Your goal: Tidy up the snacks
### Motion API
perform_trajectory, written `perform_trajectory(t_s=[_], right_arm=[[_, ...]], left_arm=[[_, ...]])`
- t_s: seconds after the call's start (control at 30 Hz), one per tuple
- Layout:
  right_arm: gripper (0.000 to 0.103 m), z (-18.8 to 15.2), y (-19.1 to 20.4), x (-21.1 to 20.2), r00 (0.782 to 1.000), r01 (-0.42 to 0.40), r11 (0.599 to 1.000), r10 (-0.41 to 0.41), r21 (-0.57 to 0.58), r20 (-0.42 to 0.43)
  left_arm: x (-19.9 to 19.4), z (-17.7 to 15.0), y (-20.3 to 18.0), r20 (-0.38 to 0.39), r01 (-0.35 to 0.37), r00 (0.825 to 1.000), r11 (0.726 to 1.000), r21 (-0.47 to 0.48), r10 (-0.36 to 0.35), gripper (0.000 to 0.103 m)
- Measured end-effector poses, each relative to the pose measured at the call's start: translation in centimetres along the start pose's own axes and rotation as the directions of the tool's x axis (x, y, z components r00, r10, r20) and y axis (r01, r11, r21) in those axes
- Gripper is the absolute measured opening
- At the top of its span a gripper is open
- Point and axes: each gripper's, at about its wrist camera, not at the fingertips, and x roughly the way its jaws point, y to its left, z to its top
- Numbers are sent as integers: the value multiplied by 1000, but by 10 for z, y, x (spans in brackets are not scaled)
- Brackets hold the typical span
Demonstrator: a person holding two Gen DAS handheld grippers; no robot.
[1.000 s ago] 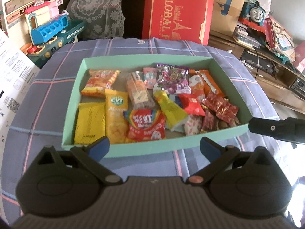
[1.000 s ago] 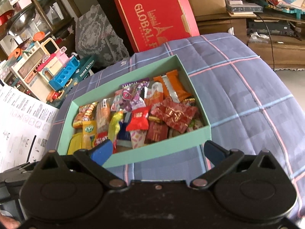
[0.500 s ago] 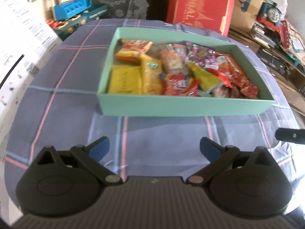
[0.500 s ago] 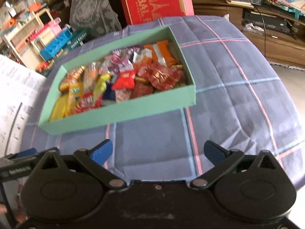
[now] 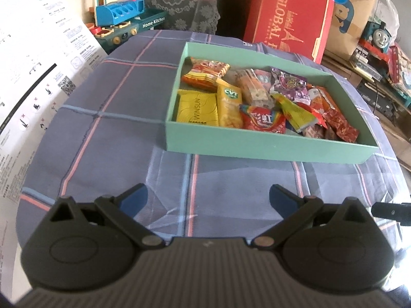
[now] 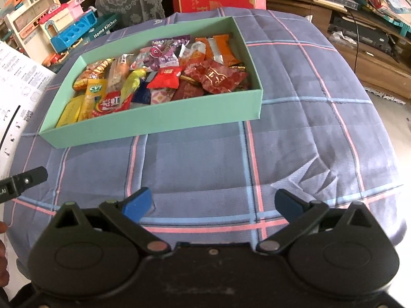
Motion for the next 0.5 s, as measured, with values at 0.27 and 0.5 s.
perform_trajectory(t_s=[0.27,0.5], right_arm=[[103,2,1,1,1000,2,1000,-1,-9,7],[103,9,4,-4,999,-11,999,12,-33,37]], left_arm=[[4,5,-4,-14,-29,999,999,12,30,103],[7,11,-5,-22,-52,998,999,11,53,103]])
